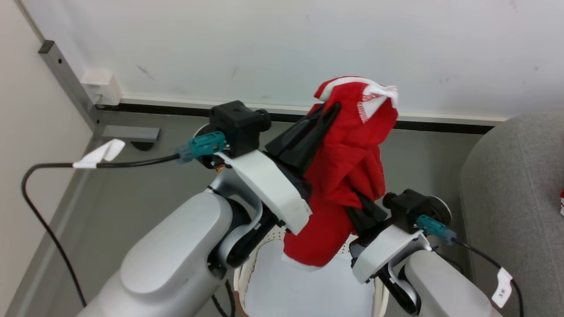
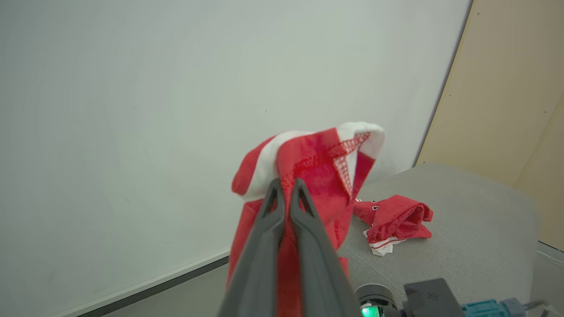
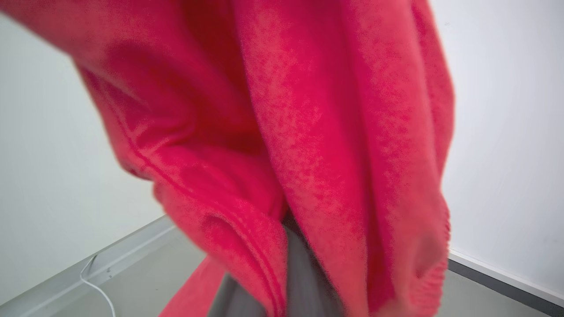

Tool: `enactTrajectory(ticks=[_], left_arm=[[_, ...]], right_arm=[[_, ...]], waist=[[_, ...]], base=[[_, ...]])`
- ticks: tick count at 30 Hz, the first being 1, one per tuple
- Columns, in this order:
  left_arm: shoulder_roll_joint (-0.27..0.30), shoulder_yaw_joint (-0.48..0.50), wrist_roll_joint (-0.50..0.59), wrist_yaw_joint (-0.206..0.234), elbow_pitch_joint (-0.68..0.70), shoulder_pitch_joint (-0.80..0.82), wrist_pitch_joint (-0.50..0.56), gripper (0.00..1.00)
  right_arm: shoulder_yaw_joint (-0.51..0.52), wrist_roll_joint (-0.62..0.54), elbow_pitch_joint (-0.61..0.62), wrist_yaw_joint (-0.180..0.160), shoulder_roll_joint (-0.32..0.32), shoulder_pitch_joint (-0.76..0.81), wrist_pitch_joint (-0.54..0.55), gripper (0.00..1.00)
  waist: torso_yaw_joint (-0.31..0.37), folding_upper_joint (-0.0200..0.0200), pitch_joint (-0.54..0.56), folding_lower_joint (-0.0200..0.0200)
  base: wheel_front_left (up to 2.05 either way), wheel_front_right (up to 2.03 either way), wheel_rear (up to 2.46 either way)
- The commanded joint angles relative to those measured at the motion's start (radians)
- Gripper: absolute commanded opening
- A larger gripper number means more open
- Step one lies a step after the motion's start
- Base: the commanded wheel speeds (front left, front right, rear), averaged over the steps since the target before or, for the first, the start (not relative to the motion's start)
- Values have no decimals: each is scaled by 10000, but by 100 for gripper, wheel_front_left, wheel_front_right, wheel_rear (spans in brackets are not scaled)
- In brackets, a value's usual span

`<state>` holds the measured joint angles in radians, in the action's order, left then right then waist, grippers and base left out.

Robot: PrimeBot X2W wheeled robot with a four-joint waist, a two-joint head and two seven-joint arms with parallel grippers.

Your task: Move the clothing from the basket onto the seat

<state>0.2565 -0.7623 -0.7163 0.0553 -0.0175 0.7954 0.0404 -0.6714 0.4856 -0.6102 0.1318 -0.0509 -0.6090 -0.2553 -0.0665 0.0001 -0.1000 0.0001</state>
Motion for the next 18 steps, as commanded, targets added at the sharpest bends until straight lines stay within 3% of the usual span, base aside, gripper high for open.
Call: enactTrajectory(ticks=[1,11,13,14,15,18], left_arm=[[140,61,-137,52,-32,-177,-99,0],[653,-162,-87,-89,160,-1076,-412,0],[659,-284,-148,-184,296,-1239,-472,42],[684,-332,-154,-200,355,-1323,-516,76],[726,-381,-144,-237,399,-1410,-522,100],[798,-400,-60,-240,498,-1529,-629,100]], right_arm=[[321,-68,325,-18,-107,224,-75,0],[2850,-651,2249,-18,-1006,1495,-101,0],[3244,-737,2620,-18,-1132,1646,-100,0],[3436,-762,2798,-18,-1194,1716,-101,0],[3624,-803,2980,-18,-1256,1788,-101,0],[4002,-892,3315,-18,-1324,1888,-81,0]], waist=[[139,-1,-67,-1],[687,-1,-238,-1],[831,-1,-271,-1],[901,-1,-279,-1],[975,-1,-279,-1],[1148,-1,-321,-1]], base=[[0,0,0],[0,0,0],[0,0,0],[0,0,0],[0,0,0],[0,0,0]])
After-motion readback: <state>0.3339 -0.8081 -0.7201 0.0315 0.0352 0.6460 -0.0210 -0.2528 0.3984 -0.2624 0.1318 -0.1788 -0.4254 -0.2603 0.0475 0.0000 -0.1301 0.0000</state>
